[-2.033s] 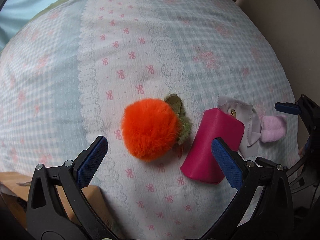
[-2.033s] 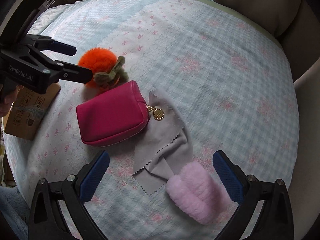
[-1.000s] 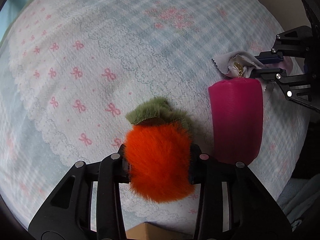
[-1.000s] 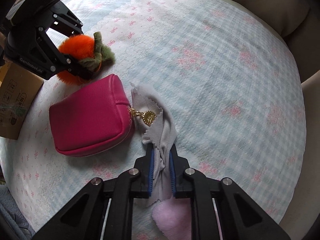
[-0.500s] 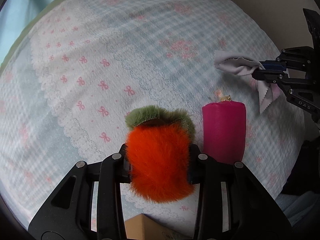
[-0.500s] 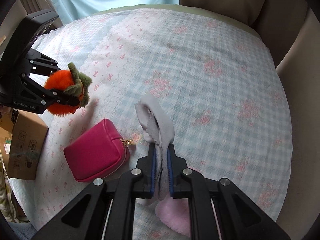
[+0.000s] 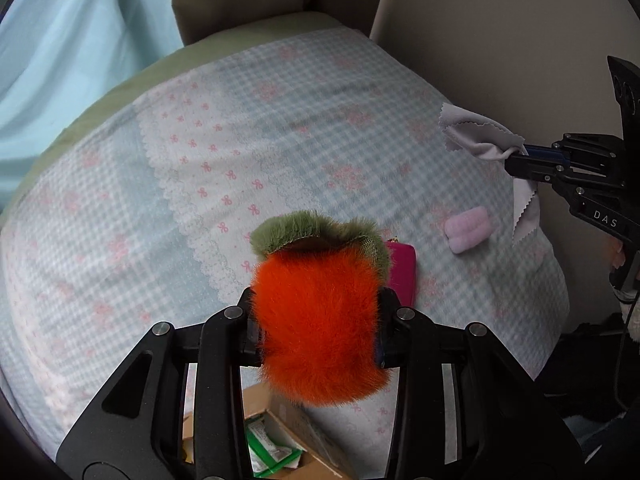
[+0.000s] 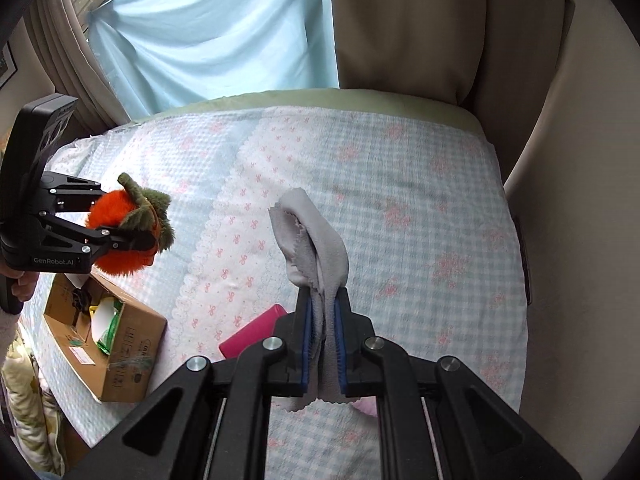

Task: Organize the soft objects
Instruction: 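Grasp the orange pom-pom with the left tool while the right grasps the grey cloth, then carry the pom-pom and grey cloth over the box and release both inside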

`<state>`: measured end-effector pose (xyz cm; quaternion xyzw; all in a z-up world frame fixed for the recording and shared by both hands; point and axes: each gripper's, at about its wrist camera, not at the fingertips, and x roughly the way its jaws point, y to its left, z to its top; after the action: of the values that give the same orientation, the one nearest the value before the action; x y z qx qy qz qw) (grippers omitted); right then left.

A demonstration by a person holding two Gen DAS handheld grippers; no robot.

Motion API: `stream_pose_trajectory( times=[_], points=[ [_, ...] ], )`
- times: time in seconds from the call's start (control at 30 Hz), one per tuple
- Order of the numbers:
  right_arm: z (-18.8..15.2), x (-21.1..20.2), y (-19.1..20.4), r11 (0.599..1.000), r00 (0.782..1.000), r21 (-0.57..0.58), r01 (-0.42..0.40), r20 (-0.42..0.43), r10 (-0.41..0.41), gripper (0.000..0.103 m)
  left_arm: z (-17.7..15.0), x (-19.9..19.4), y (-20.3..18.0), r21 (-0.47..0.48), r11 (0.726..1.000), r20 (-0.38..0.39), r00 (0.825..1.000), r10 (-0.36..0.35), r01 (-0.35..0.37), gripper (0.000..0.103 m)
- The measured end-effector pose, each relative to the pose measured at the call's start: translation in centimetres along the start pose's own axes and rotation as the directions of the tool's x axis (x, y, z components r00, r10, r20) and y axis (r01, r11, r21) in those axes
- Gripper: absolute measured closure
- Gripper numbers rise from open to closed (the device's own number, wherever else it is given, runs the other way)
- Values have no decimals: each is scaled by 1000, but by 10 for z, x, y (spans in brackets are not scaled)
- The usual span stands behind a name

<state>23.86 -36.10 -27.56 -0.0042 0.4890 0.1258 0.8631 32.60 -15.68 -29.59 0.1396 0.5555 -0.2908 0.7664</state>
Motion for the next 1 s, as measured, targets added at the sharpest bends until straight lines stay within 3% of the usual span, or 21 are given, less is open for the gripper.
stream_pose_trajectory(
  times=[0.23,0.5,0.73,1.0],
  points=[
    [28,-77,50,999,997,-45,-7,74,10,94,-18,-97,-4,-85,996,111,993,39,-29,71],
    [43,-120,141,995,992,-78,-60,110,69,94,-77,-193,26,-211,975,193,974,118,-76,71],
    [30,-103,241,990,991,-86,-111,65,117,94,-151,-230,76,-306,947,187,969,160,-98,71],
    [11,-45,335,994,994,-24,-108,-35,107,94,-231,-218,144,-322,942,106,985,137,-96,71]
  ],
)
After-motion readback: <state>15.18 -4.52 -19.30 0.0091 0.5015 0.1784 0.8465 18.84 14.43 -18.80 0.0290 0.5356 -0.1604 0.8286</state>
